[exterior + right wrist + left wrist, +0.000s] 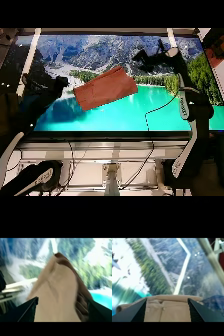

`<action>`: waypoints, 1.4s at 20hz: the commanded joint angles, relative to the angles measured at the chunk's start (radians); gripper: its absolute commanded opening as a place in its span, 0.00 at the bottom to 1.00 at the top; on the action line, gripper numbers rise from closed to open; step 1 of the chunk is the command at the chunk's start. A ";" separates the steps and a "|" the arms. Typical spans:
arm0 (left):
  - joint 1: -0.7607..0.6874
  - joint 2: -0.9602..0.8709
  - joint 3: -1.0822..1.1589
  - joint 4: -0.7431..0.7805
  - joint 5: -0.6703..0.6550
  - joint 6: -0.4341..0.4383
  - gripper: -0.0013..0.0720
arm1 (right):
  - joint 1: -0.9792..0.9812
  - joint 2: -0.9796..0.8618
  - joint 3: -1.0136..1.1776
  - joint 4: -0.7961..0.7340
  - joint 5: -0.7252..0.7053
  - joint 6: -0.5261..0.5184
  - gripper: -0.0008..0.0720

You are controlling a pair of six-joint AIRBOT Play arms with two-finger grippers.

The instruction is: Fold the clothes and pants, and hang the long-sleeved shirts on hangers.

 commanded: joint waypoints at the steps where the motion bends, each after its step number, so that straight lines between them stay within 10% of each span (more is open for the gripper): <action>1: 0.023 0.094 0.060 0.013 0.119 0.027 0.81 | -0.090 -0.014 -0.015 0.003 0.336 -0.097 0.96; 28: 0.010 0.185 0.100 0.011 0.370 0.071 0.81 | 0.072 -0.155 -0.011 -0.003 0.225 -0.197 0.96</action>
